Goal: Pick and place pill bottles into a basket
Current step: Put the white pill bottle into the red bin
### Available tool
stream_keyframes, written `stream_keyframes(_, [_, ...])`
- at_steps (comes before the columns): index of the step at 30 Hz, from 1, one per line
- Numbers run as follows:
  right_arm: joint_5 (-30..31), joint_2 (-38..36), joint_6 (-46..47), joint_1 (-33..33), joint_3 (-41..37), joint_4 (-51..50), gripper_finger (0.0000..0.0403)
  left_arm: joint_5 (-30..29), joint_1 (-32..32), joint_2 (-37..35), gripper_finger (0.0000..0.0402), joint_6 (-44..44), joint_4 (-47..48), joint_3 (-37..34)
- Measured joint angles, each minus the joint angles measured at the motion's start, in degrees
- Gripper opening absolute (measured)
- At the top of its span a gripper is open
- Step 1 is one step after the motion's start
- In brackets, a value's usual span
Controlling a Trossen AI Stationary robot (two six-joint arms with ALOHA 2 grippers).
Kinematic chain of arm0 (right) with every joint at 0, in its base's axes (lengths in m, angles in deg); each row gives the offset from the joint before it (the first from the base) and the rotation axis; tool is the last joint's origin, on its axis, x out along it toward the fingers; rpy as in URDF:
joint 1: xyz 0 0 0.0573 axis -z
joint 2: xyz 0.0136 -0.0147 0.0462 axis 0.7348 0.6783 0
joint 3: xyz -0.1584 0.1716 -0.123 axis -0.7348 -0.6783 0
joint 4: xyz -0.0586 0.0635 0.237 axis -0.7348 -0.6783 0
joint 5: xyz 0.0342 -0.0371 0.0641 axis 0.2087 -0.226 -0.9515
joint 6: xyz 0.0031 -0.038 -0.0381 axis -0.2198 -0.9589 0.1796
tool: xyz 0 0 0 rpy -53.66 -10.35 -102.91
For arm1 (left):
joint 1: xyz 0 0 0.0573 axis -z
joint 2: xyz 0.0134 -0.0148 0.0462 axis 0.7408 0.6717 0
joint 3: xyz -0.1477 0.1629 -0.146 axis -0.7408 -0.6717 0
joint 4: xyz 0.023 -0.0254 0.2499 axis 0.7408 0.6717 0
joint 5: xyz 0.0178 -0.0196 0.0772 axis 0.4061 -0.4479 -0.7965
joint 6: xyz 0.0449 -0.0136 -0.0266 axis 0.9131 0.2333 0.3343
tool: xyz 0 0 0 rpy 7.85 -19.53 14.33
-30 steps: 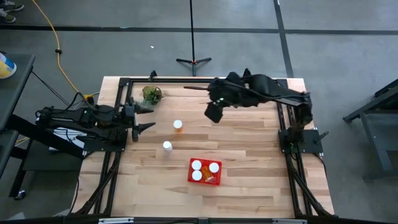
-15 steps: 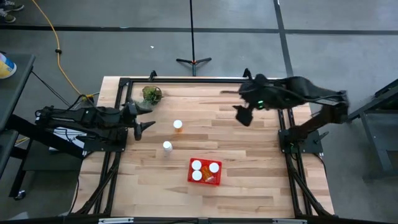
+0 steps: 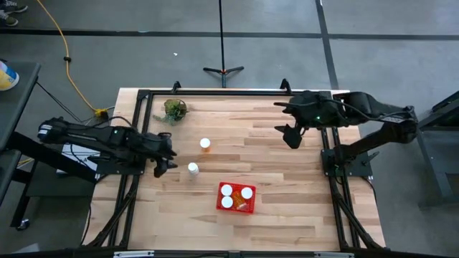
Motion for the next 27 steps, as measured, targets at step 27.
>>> stream_keyframes(27, [1.02,0.09,-1.47,0.03,0.02,1.74,0.0316,-0.40,0.00,19.91,0.0308,1.51,-15.37,0.08])
